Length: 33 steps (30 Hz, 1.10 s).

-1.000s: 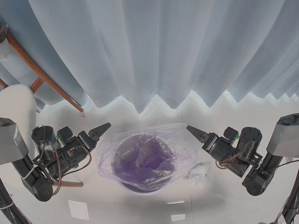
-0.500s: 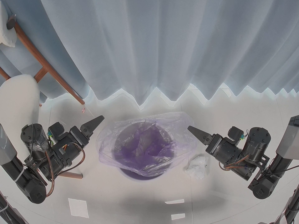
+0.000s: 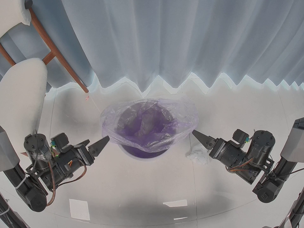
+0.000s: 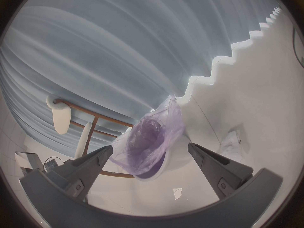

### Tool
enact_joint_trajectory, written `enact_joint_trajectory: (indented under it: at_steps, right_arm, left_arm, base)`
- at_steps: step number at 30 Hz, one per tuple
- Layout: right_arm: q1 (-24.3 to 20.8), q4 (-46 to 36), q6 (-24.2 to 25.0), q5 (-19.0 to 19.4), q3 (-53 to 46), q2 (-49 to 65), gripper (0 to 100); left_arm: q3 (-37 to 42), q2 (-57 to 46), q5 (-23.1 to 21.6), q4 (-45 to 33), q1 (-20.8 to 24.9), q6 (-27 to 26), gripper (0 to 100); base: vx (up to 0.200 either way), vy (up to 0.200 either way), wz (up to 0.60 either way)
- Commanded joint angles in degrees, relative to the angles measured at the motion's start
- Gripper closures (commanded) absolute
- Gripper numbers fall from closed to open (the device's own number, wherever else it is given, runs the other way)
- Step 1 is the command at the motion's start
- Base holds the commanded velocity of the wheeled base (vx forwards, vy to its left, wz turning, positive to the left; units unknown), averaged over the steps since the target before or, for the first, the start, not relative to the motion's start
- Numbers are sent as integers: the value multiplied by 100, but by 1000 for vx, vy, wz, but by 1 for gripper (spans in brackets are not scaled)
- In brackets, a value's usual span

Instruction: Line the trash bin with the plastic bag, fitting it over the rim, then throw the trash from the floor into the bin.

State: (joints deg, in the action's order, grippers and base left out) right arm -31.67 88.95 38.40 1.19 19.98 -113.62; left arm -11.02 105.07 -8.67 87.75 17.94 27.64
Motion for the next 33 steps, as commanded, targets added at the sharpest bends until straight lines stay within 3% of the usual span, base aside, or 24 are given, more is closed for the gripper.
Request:
enact_joint_trajectory:
  at_steps: [1, 9, 13, 21, 28, 29, 33]
  right_arm:
    - [3, 105, -96, -76, -12, -55, 0]
    - [-41, 105, -439, -199, -64, -47, 0]
    - [-50, 105, -509, -199, -82, 15, 0]
    - [-41, 105, -527, -199, -73, 33, 0]
    - [-32, 105, -527, -199, -82, 85, 0]
    - [-32, 105, -527, -199, -82, 112, 0]
    - [-32, 105, -562, -199, -91, 138, 0]
  left_arm:
    - [258, 488, 5, -3, 174, -57, 0]
    - [-304, 1244, 190, 32, 306, -30, 0]
    - [-735, 1349, 445, -65, 376, 49, 0]
    - [-1034, 1235, 471, -443, 368, 154, 0]
    - [-1543, 444, 454, -1471, 350, 242, 0]
    - [-1728, 75, 454, -2025, 332, 383, 0]
    - [-1965, -259, 454, -2719, 289, 409, 0]
  base:
    - [0, 0, 0]
    - [0, 0, 0]
    - [0, 0, 0]
    - [0, 0, 0]
    - [0, 0, 0]
    - [0, 0, 0]
    - [0, 0, 0]
